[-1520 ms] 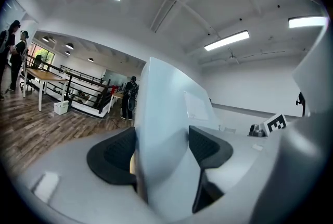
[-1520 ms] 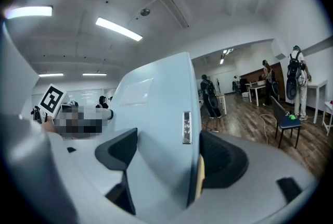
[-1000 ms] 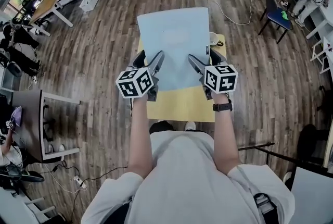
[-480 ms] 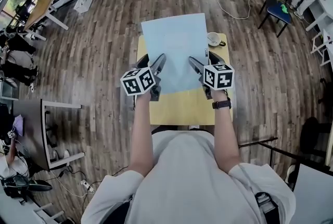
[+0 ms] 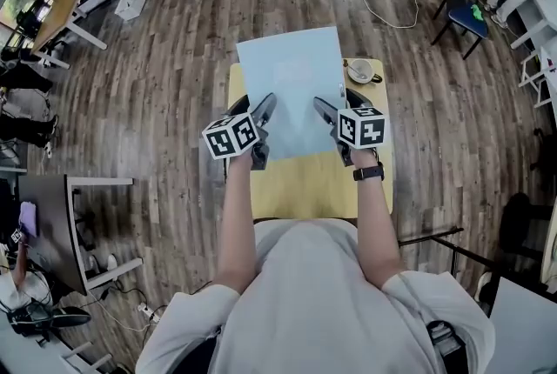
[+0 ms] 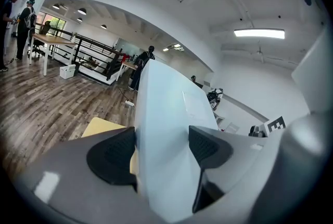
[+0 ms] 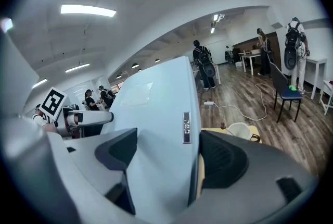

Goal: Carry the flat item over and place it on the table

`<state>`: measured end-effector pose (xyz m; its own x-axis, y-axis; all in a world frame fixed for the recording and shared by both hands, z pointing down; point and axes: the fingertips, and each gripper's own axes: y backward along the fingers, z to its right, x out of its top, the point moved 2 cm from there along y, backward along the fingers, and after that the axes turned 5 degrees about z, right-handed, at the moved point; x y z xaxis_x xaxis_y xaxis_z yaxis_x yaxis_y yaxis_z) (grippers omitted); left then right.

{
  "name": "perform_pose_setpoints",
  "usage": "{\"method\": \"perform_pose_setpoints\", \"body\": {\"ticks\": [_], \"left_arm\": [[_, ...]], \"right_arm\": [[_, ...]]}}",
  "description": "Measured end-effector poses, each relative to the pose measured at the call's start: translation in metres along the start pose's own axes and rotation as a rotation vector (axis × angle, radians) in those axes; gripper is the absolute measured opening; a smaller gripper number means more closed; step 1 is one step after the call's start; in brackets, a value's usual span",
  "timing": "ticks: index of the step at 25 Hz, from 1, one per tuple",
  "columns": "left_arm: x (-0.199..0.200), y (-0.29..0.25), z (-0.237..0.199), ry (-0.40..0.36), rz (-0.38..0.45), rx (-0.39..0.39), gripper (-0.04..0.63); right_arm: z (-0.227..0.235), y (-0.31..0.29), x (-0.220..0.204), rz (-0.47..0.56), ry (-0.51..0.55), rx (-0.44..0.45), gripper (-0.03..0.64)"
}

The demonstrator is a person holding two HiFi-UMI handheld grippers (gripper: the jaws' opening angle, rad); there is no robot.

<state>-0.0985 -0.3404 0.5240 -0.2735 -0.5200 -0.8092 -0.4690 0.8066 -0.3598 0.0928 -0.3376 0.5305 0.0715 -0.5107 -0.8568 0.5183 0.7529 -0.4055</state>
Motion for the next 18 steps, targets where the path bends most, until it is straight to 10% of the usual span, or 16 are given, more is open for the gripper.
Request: {"method": "perform_pose_setpoints", "body": {"ticks": [18], "left_arm": [[-0.059, -0.057, -0.061, 0.086, -0.181, 0.067, 0.308]], "right_arm": [[0.036, -0.065, -0.069, -0.182, -0.139, -0.031, 0.344]]}}
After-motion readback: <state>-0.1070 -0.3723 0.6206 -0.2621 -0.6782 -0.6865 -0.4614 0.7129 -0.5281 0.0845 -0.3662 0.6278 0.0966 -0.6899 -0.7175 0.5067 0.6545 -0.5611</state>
